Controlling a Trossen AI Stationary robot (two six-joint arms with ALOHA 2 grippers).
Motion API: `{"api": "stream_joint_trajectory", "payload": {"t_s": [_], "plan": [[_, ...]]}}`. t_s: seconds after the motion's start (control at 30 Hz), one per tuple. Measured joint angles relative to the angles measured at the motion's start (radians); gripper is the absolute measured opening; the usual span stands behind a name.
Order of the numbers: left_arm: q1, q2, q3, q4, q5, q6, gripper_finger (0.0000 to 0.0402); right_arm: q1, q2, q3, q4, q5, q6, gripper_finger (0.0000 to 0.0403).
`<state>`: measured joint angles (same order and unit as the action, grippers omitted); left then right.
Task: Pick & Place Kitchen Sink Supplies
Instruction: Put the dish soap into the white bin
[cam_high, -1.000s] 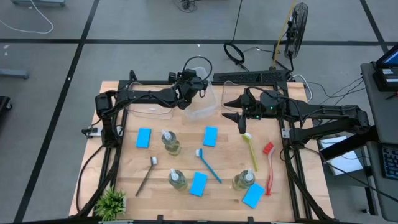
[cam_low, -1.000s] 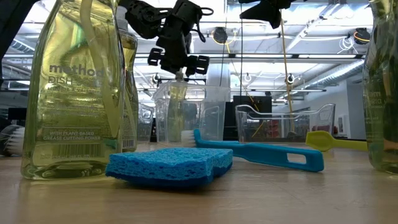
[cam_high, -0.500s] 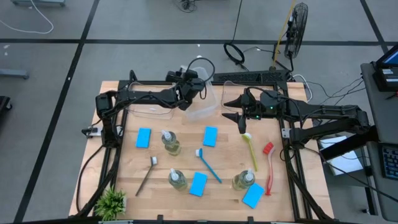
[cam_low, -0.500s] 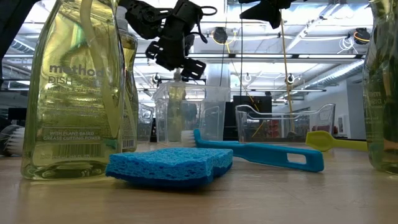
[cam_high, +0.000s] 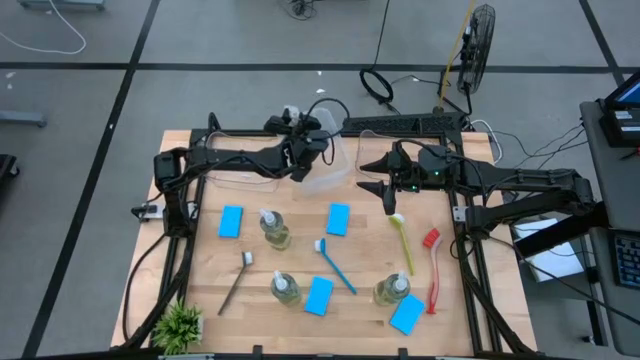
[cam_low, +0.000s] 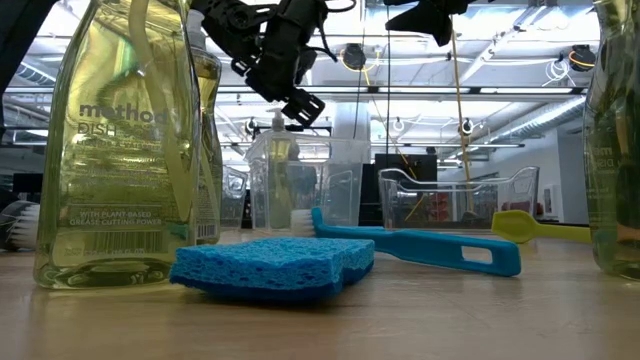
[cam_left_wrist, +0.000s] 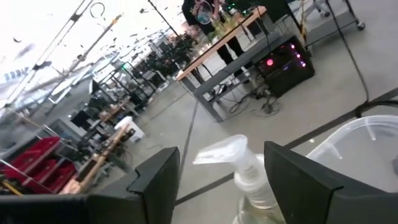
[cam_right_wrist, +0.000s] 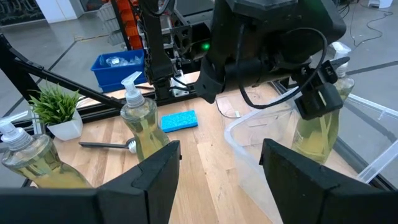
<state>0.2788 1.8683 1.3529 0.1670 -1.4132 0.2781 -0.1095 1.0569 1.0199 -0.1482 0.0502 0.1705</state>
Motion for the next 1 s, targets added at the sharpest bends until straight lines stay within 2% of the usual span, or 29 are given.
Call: {"api": "stream_joint_trajectory", "payload": {"t_s": [0.27, 0.53, 0.8, 1.0], "plan": [[-0.026, 0.000, 0.000, 0.207, -0.111, 0.249, 0.0235, 0.000, 0.000, 0.000, 0.000, 0.000, 0.000, 0.0212], [-0.091, -0.003, 0.000, 0.674, -0.160, 0.694, 0.0234, 0.000, -0.001, 0.000, -0.005, 0.000, -0.007, 0.0212], [-0.172, -0.117, 0.000, 0.717, -0.160, 0.711, 0.0223, 0.000, -0.008, 0.000, -0.026, -0.001, -0.024, 0.0212], [-0.190, -0.177, 0.000, 0.718, -0.160, 0.652, 0.0205, 0.000, -0.022, 0.000, -0.028, -0.003, -0.026, 0.0212]]}}
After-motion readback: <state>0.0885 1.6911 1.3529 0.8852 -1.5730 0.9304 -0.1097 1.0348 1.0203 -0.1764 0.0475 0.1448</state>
